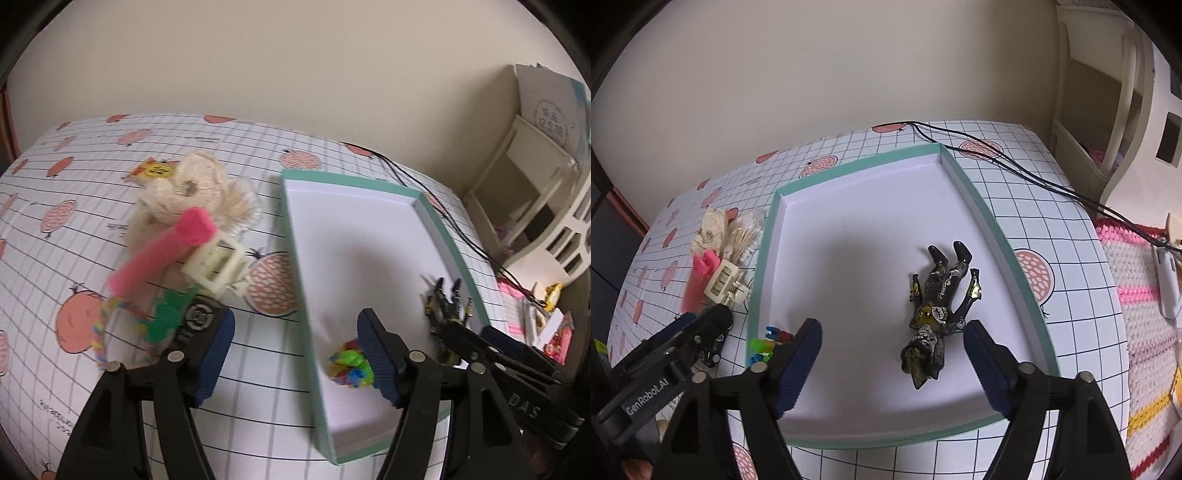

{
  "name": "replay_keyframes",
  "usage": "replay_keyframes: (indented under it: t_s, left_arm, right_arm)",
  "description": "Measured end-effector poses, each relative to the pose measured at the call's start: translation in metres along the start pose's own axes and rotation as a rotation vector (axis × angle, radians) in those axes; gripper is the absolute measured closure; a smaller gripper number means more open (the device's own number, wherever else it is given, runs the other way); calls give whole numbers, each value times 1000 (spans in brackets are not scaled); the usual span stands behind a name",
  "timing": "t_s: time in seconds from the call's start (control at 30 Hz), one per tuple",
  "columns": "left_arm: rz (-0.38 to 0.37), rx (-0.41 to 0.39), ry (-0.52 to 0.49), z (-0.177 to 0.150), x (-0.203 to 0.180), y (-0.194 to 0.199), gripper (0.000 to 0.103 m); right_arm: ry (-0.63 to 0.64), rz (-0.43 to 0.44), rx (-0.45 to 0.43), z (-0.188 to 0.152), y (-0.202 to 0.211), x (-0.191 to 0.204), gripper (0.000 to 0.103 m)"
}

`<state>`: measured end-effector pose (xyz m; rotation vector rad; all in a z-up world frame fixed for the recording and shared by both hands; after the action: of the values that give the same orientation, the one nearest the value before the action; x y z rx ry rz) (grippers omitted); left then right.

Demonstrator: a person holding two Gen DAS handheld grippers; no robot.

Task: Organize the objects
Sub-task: 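Withdraw both tools from the tray back toward the remaining toys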

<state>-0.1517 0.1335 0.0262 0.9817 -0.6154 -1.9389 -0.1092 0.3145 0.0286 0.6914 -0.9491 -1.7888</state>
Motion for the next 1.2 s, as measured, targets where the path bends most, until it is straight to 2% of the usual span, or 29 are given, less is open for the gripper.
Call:
replay_keyframes:
  t_s: [0.17, 0.27, 0.33, 0.43, 0.5, 1.0, 1.2]
  left_arm:
    - [17, -8, 39, -2, 13, 3, 20]
    - [33, -21, 54, -1, 20, 4, 19]
    - [42, -32, 57, -1, 23, 5, 7]
    - [52, -46, 54, -1, 26, 8, 5]
    - [64, -57, 50, -1, 27, 9, 0]
    - [73, -74, 70, 4, 41, 17, 0]
    - [77, -96, 103, 8, 56, 26, 0]
  right_arm:
    - [8, -5, -2, -2, 0, 2, 11]
    - [15, -11, 0, -4, -1, 4, 0]
    - [22, -14, -2, -4, -1, 5, 0]
    - [28, -15, -8, -3, 0, 7, 0]
    - [29, -15, -9, -2, 0, 8, 0]
    - [32, -14, -15, 0, -1, 18, 0]
    - [9, 26, -45, 4, 6, 31, 0]
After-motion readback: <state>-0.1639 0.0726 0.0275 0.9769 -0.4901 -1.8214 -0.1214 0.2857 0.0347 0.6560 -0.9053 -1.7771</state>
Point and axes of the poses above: each gripper's, at about its wrist camera, not at the fingertips, and y roughly against the way its jaws point, x to its left, z to its top, the point moved 5 cm from there along -y, roughly the way its jaws point, and after that the axes turned 14 degrees about -z, right-handed, at the moved point
